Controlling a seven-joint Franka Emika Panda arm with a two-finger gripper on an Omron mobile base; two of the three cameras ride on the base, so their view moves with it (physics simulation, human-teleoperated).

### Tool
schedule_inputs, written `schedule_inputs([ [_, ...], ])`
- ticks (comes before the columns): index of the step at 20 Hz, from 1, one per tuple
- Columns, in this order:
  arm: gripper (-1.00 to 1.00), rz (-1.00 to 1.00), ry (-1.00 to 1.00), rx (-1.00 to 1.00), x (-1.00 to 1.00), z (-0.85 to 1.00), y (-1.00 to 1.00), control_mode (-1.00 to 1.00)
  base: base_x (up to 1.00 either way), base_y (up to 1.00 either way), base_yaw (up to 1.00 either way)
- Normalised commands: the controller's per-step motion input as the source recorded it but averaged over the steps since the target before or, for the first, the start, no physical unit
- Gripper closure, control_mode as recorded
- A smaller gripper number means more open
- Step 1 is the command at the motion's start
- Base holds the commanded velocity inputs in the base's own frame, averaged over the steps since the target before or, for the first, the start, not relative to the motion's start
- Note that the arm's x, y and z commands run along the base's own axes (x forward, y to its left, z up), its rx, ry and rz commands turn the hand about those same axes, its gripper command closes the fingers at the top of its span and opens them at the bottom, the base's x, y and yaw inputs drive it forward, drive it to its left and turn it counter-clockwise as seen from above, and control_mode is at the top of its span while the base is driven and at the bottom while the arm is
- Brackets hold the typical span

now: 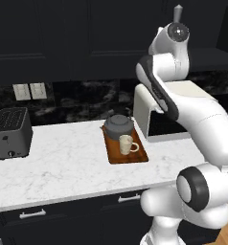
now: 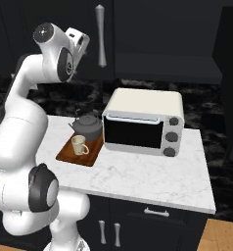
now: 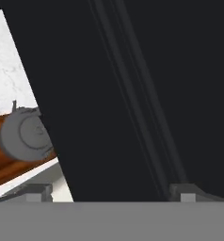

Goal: Pick the kettle from the counter and place it on the tray. Then pick the mug from the cabinet and place it on the tray. Then close the cabinet doors.

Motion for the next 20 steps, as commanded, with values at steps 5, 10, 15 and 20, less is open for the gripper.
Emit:
schedule_inputs([
  [5, -1.00, 0.12, 0.00, 0.03, 0.47, -0.17, 0.01, -1.00, 0.00, 0.00, 0.00],
  [10, -1.00, 0.12, 0.00, 0.00, 0.38, -0.18, 0.04, -1.00, 0.00, 0.00, 0.00],
  [15, -1.00, 0.14, -0.02, 0.00, -0.23, -0.12, 0.06, -1.00, 0.00, 0.00, 0.00],
  [20, -1.00, 0.12, -0.01, -0.02, -0.64, -0.01, 0.12, -1.00, 0.00, 0.00, 0.00],
])
